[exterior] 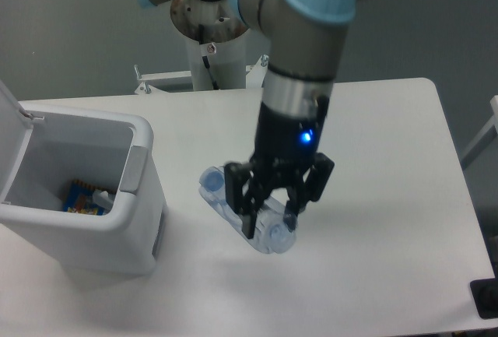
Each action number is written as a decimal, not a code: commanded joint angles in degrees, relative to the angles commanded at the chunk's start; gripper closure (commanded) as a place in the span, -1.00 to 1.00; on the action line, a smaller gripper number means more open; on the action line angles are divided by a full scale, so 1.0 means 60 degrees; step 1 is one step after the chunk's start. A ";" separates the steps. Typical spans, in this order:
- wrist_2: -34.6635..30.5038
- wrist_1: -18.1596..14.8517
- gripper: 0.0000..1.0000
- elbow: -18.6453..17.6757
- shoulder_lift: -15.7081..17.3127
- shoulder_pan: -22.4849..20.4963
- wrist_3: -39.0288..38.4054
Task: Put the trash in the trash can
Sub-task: 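Lift the clear bottle and carry it over the trash bin, then open the gripper to drop the bottle into the bin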
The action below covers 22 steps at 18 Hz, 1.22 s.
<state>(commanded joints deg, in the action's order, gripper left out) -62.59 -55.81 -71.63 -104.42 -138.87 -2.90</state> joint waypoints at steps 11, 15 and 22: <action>0.1218 0.0806 -0.26 -0.0116 0.0778 0.0600 -0.0015; 0.1159 0.0820 -0.26 -0.0395 0.0837 0.1215 0.0015; 0.1086 0.0967 -0.29 -0.0790 0.0778 0.2006 0.0087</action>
<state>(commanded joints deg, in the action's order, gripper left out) -56.07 -50.01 -76.37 -99.76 -126.83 -2.38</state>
